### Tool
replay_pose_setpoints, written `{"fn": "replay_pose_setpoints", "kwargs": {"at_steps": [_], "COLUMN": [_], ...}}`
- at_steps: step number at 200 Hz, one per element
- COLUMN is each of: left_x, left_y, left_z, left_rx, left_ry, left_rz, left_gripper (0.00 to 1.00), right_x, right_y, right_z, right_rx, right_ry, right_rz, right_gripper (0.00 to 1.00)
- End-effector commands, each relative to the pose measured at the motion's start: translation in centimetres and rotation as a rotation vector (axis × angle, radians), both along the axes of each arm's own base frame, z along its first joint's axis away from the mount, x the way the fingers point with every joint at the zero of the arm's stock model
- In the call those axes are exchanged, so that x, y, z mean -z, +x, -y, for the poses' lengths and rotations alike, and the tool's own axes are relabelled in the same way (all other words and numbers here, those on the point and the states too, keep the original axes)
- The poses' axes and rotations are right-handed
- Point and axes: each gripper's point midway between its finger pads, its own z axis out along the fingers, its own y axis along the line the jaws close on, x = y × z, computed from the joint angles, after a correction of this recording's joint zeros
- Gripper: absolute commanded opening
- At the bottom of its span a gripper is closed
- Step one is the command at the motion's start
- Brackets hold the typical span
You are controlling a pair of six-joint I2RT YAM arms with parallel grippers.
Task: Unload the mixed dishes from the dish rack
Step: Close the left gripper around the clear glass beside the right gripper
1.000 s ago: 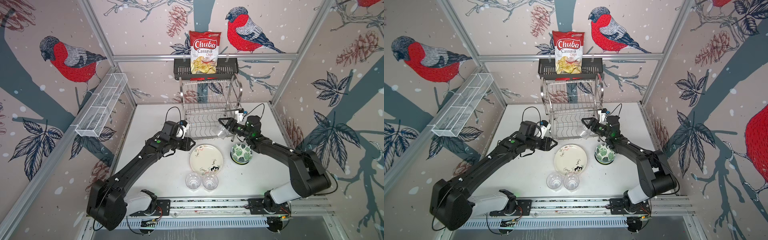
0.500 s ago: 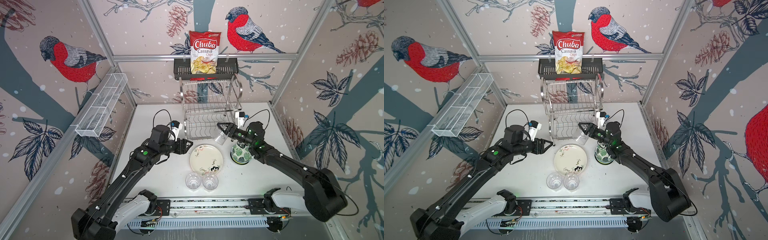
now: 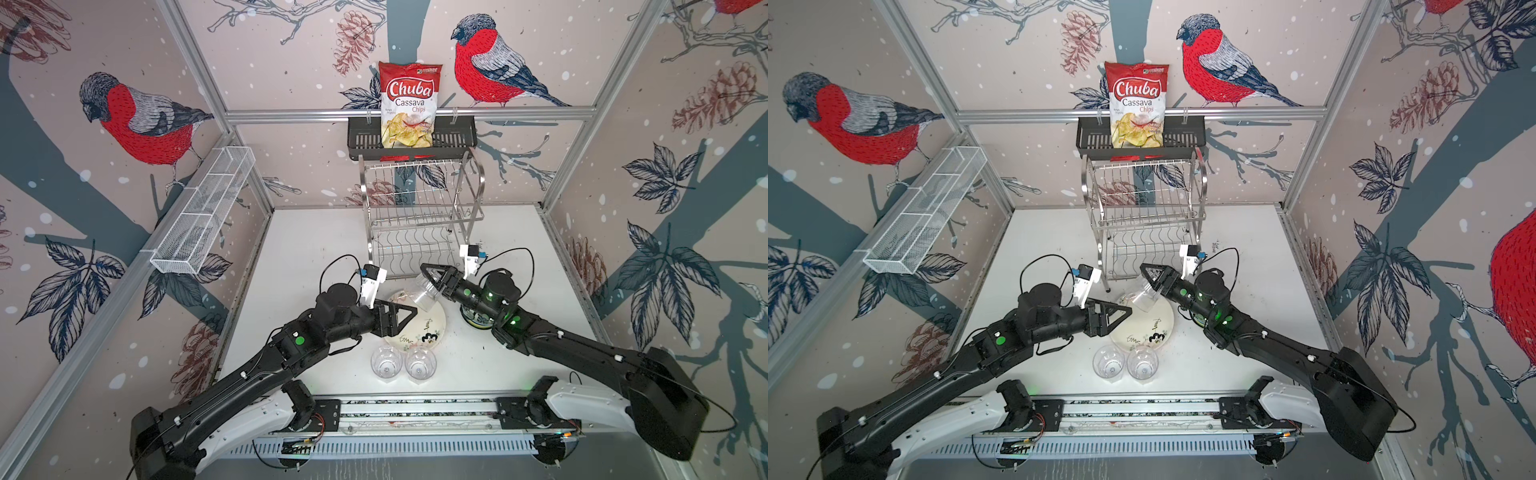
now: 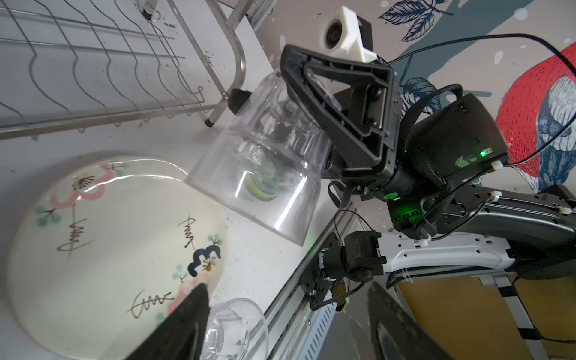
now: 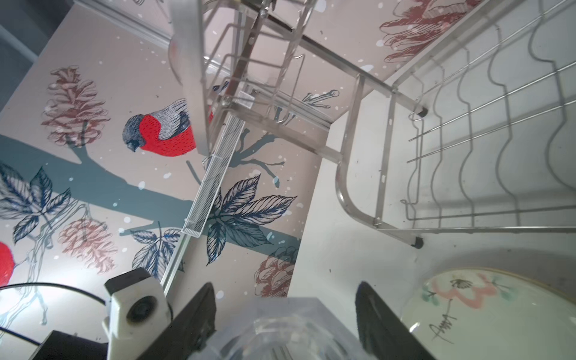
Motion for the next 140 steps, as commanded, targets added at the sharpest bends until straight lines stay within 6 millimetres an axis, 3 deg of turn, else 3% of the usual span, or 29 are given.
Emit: {"fn": "replay_pose_setpoints", "kwargs": {"at_steps": [1,36,59,103,140], "left_x": [-3.4,-4.4,-4.8,-5.6,-6.5], "left_y": [1.0,1.7,2.3,2.9,3.0], "left_z": [1.1,1.8,1.9,2.8,2.7], "left_rx": [-0.047,-0.069,-0.094,-0.091,-0.096], "left_ry": [-0.14,-0.178,-0.188,-0.209,-0.215], "left_rz": [0.062,0.088,0.11,0.124,0.145], "left_gripper": [0.79,0.79,0.72,0.34,0.13], "right_x": [-2.5,-3.0,-3.2,-3.2,-3.0], "right_y": [0.1,-1.2,-2.2,-3.5,-4.2], "right_z": [0.2,-0.8,-1.2,-1.7,-1.7], "right_rx": [0.05,0.03,0.022,0.028,0.029], "right_ry": [0.094,0.118,0.135,0.154,0.163], "right_rz": [0.037,0.038,0.036,0.034,0.031], "right_gripper": [0.08,0.08,0.08,0.08,0.08]}}
